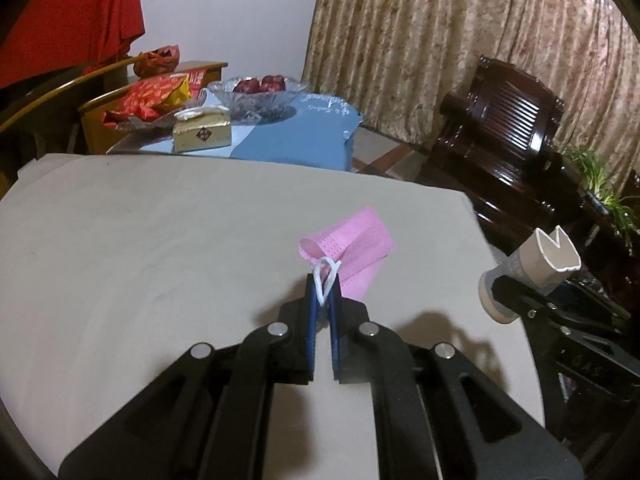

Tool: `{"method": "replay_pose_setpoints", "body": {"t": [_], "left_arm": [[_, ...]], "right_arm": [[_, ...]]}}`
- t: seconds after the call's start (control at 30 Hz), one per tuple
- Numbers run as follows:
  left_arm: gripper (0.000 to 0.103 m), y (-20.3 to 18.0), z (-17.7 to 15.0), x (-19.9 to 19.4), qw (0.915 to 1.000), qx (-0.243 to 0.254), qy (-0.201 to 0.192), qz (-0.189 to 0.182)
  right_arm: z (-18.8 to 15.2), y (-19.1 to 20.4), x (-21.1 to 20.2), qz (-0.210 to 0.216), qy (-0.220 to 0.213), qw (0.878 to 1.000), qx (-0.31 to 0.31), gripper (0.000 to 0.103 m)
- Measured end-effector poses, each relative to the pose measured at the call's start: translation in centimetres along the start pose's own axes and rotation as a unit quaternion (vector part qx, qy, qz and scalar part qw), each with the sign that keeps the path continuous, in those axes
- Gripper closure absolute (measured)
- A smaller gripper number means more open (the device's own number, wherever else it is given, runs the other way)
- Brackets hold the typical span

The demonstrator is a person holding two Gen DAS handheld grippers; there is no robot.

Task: Collect trash
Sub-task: 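Carry the pink mask and paper cup over the bin with both grippers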

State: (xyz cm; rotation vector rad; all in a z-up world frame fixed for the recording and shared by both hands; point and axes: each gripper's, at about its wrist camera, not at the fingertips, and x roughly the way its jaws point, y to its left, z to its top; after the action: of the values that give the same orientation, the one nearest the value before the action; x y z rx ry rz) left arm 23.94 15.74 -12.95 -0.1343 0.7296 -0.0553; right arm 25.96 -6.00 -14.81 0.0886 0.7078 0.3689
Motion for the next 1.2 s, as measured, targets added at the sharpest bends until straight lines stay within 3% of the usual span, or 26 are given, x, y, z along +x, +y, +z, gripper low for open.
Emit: {"method": "replay_pose_setpoints", "body": {"t": [0.83, 1.2], "left_arm": [[0.098, -6.5, -2.7, -9.1, 0.9973, 0.040, -0.041, -0.045], [0.098, -10.8, -4.0, -11.1, 0.9930, 0.067, -0.048, -0.084]], "right_arm": [[-1.8, 0.2, -10.2, -0.005, -0.029, 0.999, -0.013, 0.043], [-3.9, -2.1, -15.2, -0.025, -0.047, 0.999, -0.002, 0.043]]}}
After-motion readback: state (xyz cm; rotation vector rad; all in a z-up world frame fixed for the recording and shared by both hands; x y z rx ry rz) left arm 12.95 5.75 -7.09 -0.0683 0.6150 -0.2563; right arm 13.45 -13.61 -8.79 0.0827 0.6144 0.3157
